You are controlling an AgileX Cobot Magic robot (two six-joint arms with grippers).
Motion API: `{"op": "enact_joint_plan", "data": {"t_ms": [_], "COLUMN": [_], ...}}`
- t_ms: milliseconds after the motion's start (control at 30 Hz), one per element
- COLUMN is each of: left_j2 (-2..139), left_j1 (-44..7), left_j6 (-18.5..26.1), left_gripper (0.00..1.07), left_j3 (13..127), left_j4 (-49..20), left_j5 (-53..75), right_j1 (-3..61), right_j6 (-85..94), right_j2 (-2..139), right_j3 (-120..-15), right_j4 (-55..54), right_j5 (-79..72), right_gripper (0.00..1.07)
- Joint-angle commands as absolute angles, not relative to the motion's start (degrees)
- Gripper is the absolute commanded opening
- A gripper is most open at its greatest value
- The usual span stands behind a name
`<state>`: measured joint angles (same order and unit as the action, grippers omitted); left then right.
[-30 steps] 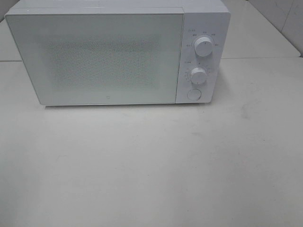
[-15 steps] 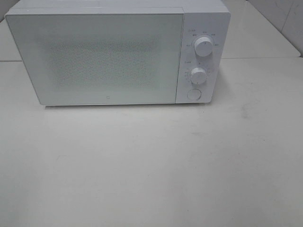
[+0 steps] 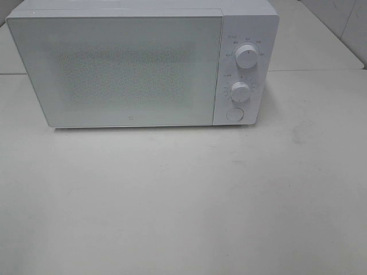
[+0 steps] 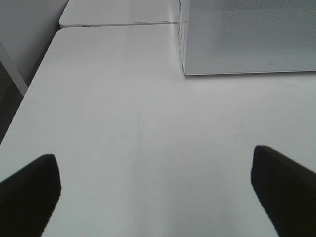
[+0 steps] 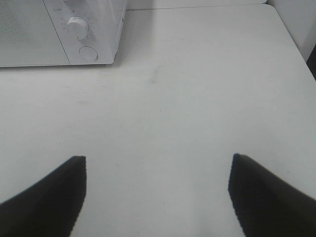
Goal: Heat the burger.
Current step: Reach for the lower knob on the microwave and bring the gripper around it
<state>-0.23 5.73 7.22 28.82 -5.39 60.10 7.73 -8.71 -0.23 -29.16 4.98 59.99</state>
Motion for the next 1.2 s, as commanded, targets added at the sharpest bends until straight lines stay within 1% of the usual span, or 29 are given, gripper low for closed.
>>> {"op": "enact_joint_plan", "data": {"t_ms": [33,1000,1200], "left_j2": [-1.78,-1.78,-1.78], "left_j1": [5.96,5.96,5.96], "left_j6": [6.7,6.7,6.7], "left_gripper": [1.01,1.01,1.01], "left_j3": [28.59,28.59,28.59], "left_j4": [-5.67,-5.67,-5.67], "left_j5": [59.53,59.53,59.53], "right_j1": [7.33,7.33,7.33], "right_j6": [-7.91,-7.96,-8.02], "right_j2": [-1.26,-1.2,-1.09], "right_j3": [-29.16,-29.28,-31.68], "right_j4": [5.27,5.27,5.33], "right_j5": [59.47,59.3,55.63], "right_gripper": [0.76,0.76,0.76]}}
